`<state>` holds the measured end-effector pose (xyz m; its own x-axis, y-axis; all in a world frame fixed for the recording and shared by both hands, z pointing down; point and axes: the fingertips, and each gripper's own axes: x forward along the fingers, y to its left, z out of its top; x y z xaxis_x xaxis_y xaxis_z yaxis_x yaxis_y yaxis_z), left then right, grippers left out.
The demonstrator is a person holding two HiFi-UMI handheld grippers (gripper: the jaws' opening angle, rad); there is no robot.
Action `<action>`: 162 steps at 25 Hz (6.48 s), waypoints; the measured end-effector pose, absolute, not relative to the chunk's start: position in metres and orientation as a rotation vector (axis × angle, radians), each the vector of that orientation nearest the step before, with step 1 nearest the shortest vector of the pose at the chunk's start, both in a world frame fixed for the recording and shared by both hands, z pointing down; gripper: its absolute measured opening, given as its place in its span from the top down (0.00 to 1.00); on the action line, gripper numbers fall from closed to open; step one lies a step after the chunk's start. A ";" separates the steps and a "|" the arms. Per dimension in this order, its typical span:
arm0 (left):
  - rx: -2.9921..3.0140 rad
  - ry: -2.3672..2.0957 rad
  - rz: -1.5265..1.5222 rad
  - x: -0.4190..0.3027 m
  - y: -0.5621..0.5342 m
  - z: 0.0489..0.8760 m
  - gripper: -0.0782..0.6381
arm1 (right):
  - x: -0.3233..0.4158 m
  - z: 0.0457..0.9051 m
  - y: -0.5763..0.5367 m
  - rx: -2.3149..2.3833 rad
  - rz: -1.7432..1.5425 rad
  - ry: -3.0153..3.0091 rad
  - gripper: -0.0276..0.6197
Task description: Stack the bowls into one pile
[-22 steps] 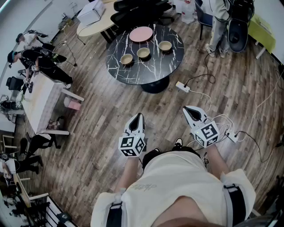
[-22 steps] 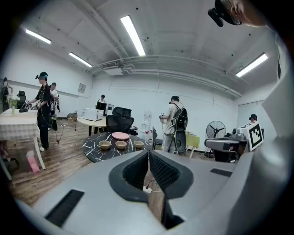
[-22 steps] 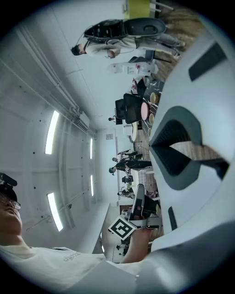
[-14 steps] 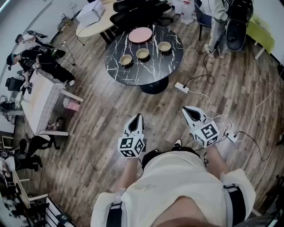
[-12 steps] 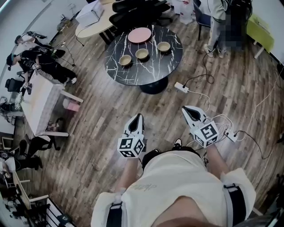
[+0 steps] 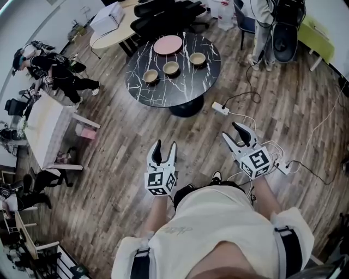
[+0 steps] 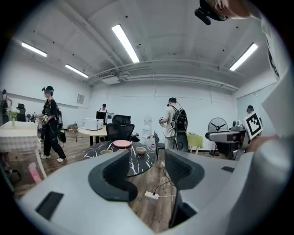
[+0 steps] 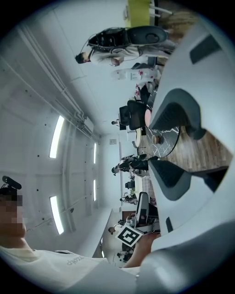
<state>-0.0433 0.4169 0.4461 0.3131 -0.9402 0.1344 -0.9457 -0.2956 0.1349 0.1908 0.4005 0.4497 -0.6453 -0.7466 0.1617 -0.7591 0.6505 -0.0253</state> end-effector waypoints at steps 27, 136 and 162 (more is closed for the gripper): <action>2.204 -1.903 0.141 -0.051 0.393 0.462 0.55 | 0.206 0.494 0.354 1.076 0.209 -2.711 0.60; 2.224 -1.853 0.287 -0.132 -0.112 0.490 0.56 | 0.163 0.604 -0.191 1.217 0.435 -2.421 0.63; 2.113 -1.787 0.358 -0.096 -0.128 0.522 0.56 | 0.186 0.720 -0.233 1.131 0.604 -2.221 0.63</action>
<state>-0.0965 -0.1285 0.5224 0.1728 -0.8961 0.4089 -0.9844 -0.1437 0.1012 0.1859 -0.2329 0.7201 -0.4805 -0.5739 0.6632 -0.8306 0.5405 -0.1341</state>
